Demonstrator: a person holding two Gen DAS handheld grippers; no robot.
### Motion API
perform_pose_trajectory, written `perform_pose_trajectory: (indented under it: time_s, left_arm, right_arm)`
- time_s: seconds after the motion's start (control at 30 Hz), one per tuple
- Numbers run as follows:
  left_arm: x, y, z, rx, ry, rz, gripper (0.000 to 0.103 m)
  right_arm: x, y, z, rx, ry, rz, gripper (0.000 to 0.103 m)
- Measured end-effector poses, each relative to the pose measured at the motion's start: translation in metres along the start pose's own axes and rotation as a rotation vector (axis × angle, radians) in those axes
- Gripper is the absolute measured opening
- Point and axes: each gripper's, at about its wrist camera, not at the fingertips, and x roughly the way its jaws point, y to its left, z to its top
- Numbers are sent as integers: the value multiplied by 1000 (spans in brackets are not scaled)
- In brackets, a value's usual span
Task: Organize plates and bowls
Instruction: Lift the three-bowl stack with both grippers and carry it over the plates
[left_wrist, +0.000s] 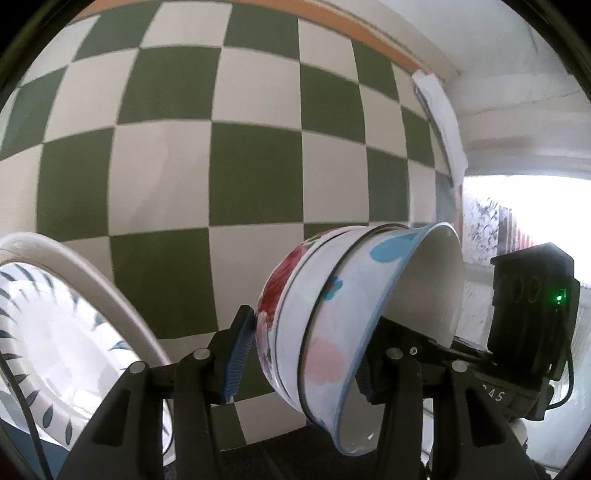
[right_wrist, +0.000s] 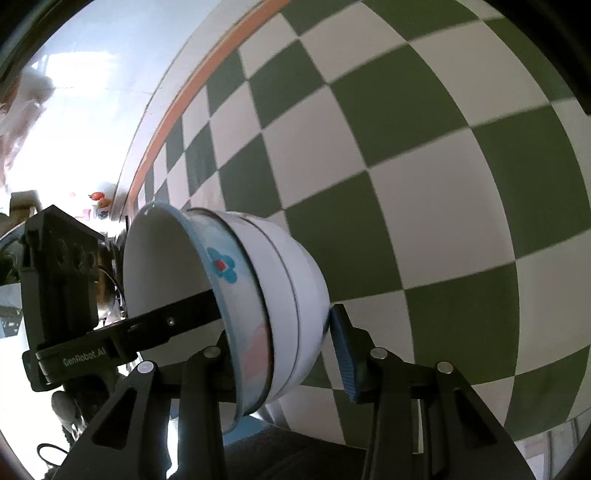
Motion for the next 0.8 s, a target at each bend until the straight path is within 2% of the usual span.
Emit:
perform_pose_trajectory:
  time_s: [0.4, 0.6, 0.8]
  left_arm:
    - [-70, 30, -7, -2, -95, -14, 45]
    - [-99, 62, -19, -23, -120, 3, 45]
    - [-111, 103, -35, -67, -128, 18, 45]
  right_arm:
    - [-14, 70, -4, -109, -24, -6, 39]
    - [4, 111, -17, -148, -11, 3, 38]
    - [42, 148, -31, -182, 32, -5, 37]
